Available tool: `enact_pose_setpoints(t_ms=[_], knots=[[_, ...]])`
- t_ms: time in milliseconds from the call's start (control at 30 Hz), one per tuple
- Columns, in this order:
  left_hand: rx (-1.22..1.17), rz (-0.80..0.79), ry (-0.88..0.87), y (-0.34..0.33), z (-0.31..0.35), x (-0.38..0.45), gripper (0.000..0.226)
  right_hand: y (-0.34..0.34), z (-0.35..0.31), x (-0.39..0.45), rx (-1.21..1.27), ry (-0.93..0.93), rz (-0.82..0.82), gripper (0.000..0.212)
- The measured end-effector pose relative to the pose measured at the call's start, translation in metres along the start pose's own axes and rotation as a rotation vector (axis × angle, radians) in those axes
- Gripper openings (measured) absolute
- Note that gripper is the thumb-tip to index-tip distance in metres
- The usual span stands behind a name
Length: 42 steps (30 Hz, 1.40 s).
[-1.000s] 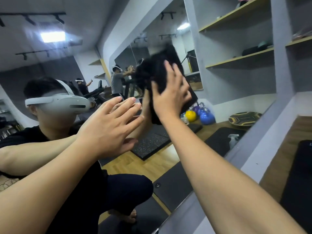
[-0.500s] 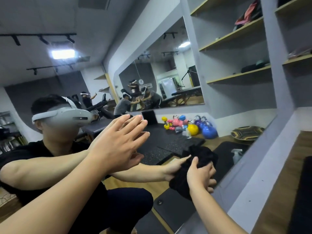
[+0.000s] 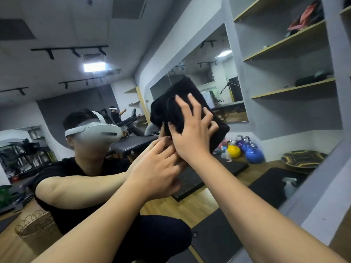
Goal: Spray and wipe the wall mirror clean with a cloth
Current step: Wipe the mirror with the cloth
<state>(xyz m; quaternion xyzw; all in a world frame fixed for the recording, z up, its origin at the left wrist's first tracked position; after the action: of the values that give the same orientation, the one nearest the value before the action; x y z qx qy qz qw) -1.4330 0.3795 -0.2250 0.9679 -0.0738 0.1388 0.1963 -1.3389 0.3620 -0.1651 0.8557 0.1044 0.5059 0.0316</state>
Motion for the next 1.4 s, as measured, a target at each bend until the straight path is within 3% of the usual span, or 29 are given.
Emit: enact_pose_setpoints(t_ms=[67, 167, 367, 667, 867, 1033, 1100, 1200, 1333, 1400], knots=[[-0.01, 0.007, -0.008, 0.0, 0.001, -0.001, 0.056, 0.0, 0.002, -0.001, 0.008, 0.132, -0.012, 0.067], [0.001, -0.007, 0.006, -0.001, 0.0, -0.001, 0.06, 0.004, 0.034, 0.002, -0.016, 0.133, 0.047, 0.07], [0.001, 0.004, 0.026, -0.005, -0.001, -0.003, 0.068, 0.005, 0.148, -0.035, 0.034, -0.352, 0.167, 0.064], [-0.013, 0.095, 0.009, -0.007, -0.001, -0.001, 0.064, -0.024, 0.275, -0.19, 0.093, -1.033, 0.131, 0.061], [0.098, 0.098, 0.088, 0.004, 0.01, 0.02, 0.051, -0.032, 0.333, -0.251, 0.134, -1.315, 0.066, 0.067], [0.102, 0.302, 0.032, 0.04, 0.028, 0.077, 0.033, -0.031, 0.343, -0.238, 0.203, -1.456, 0.118, 0.069], [0.043, 0.362, -0.017, 0.049, 0.023, 0.104, 0.025, -0.017, 0.308, -0.182, 0.15, -1.304, 0.161, 0.066], [-0.08, 0.473, -0.001, 0.074, -0.015, 0.139, 0.023, 0.007, 0.21, -0.044, 0.098, -0.778, 0.182, 0.065], [-0.23, 0.601, 0.12, 0.109, -0.08, 0.157, 0.031, 0.031, 0.072, 0.113, 0.047, -0.199, 0.105, 0.052], [-0.243, 0.635, 0.238, 0.117, -0.102, 0.156, 0.037, 0.042, 0.033, 0.15, 0.0, -0.018, -0.024, 0.049]])
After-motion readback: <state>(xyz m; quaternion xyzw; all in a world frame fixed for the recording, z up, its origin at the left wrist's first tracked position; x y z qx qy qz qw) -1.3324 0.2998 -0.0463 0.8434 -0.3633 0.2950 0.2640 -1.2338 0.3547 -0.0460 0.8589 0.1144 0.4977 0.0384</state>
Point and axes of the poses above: each hand's wrist, its own x-axis towards the middle knuckle, its own y-axis out of the back of the hand, z = x × y, the point moved 9 cm from there along x, towards the middle knuckle, and after that the axes turned 1 degree about y, right-handed, at the moved point
